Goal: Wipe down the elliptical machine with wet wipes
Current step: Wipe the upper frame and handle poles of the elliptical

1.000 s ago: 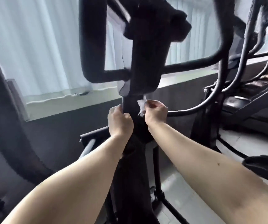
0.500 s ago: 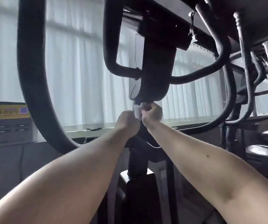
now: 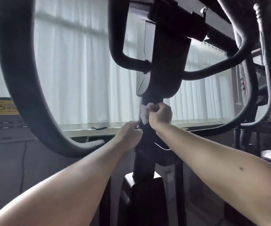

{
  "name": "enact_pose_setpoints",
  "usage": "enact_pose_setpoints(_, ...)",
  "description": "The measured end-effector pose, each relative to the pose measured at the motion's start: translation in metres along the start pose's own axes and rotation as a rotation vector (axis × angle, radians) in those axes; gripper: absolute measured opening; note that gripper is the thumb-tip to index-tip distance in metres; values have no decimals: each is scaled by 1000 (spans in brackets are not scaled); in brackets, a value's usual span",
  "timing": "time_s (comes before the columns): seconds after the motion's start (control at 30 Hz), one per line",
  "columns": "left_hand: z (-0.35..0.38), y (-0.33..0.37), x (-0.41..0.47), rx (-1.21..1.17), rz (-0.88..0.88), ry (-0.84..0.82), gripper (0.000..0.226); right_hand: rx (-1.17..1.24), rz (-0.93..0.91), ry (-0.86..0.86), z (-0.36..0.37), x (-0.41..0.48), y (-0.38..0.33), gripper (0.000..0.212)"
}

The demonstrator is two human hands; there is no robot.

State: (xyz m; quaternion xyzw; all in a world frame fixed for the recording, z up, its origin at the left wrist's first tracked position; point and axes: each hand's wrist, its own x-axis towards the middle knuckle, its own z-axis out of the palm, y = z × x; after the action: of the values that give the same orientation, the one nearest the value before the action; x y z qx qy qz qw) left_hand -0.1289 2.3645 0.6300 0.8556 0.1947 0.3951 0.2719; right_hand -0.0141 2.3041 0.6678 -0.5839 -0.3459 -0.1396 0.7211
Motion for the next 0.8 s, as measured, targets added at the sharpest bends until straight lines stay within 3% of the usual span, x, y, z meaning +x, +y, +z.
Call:
enact_pose_setpoints(0.1, -1, -3, 0, 25, 16, 2, 15, -67, 10, -32, -8, 7, 13, 16)
enact_pose_setpoints(0.23, -1, 2, -6, 197, 24, 9, 24, 211, 250, 26, -28, 8, 13, 26)
enact_pose_setpoints(0.37, -5, 2, -6, 251, 6, 34, 40, 220, 138, 78, -19, 29, -3, 30)
enact_pose_setpoints(0.5, -7, 1, -7, 242, -10, 5, 31, 137, 85, 92, -7, 34, 11, 17)
enact_pose_setpoints(0.6, -7, -1, -7, 237, -41, -5, 51, 102, 220, 1, -14, 4, 23, 5)
enact_pose_setpoints(0.67, -7, 0, -7, 217, -47, -6, 55, 143, 354, -82, -16, -2, 19, 17)
enact_pose_setpoints(0.7, -8, 0, -8, 208, -47, -8, 53, 133, 383, -46, -16, 2, 15, 21)
enact_pose_setpoints(0.8, -8, 3, -9, 166, -51, -11, 44, 65, 253, 36, -13, 8, -12, 28)
